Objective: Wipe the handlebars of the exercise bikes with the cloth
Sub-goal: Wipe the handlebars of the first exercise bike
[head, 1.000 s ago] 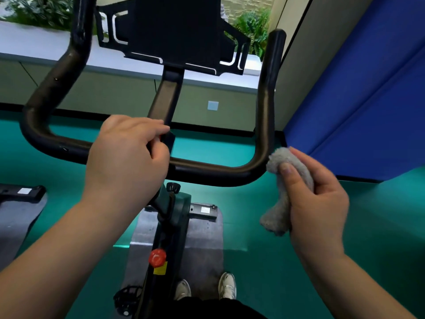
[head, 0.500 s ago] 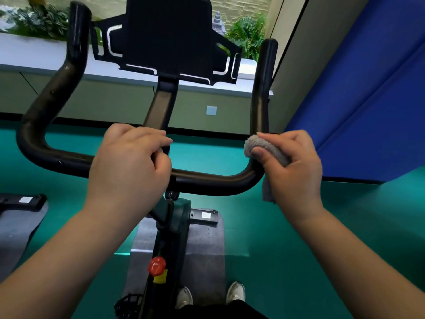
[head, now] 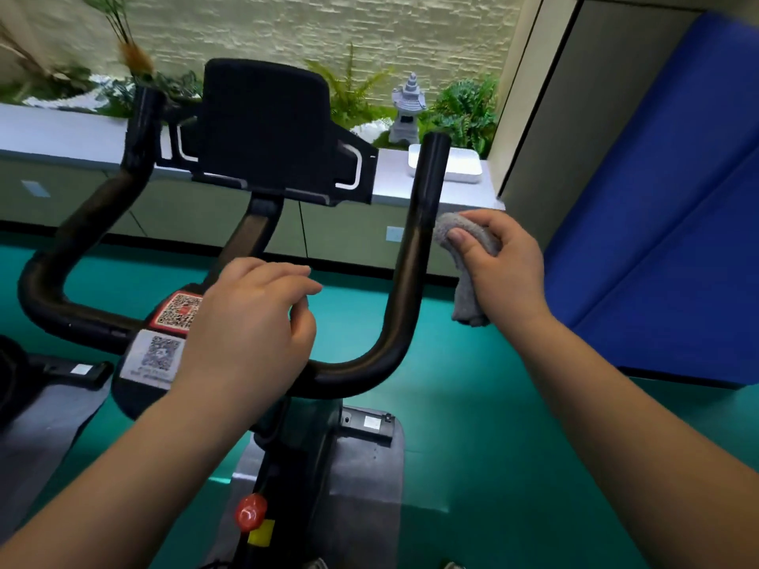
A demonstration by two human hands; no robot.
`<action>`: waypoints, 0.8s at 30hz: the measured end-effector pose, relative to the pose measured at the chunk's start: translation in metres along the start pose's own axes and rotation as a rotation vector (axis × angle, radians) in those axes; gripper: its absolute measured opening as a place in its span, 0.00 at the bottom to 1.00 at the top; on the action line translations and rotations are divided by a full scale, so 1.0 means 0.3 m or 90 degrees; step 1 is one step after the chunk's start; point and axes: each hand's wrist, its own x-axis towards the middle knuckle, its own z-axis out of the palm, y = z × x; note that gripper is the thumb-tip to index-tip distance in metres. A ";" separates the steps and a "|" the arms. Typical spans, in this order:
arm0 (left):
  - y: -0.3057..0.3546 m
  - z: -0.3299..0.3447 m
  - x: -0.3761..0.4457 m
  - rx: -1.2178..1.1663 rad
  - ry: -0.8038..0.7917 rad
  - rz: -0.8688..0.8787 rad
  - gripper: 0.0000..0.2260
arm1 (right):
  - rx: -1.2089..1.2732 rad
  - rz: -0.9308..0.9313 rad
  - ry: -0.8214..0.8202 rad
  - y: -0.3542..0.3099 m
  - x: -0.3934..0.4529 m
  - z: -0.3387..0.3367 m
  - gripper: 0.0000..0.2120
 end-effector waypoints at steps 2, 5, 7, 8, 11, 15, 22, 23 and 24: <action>0.081 0.022 0.011 -0.016 0.016 0.009 0.13 | 0.010 0.003 -0.008 0.040 -0.008 -0.070 0.06; 0.219 0.069 0.037 -0.049 0.026 0.034 0.13 | -0.008 0.008 -0.028 0.109 -0.001 -0.175 0.06; 0.311 0.111 0.058 -0.065 0.022 0.054 0.14 | -0.026 0.004 -0.041 0.154 0.008 -0.244 0.06; 0.357 0.133 0.069 -0.069 0.021 0.066 0.14 | -0.032 0.003 -0.049 0.174 0.014 -0.281 0.06; 0.485 0.213 0.101 -0.061 0.020 0.111 0.14 | -0.053 0.018 -0.072 0.241 0.035 -0.393 0.06; 0.607 0.348 0.138 -0.038 -0.030 0.138 0.17 | -0.078 0.039 -0.080 0.335 0.060 -0.523 0.05; 0.689 0.610 0.228 0.097 -0.245 0.092 0.26 | -0.159 0.064 -0.069 0.492 0.174 -0.648 0.07; 0.691 0.648 0.247 0.108 -0.269 0.082 0.26 | -0.165 0.068 -0.067 0.518 0.201 -0.652 0.08; 0.693 0.687 0.268 0.118 -0.285 0.077 0.27 | -0.169 0.073 -0.066 0.544 0.229 -0.653 0.08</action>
